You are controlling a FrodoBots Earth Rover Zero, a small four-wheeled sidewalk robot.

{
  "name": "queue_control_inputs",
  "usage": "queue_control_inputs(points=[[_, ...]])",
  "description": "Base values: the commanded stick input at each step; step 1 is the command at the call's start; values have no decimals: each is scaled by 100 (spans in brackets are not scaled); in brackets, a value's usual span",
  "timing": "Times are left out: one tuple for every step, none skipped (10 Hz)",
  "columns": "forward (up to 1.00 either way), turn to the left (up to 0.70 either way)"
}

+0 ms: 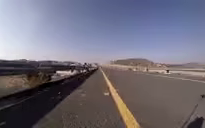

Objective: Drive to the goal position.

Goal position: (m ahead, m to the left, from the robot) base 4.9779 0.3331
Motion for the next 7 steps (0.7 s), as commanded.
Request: queue_control_inputs(points=[[79,-32],[79,-32],[79,-22],[79,-7],[79,0],[79,0],[79,0]])
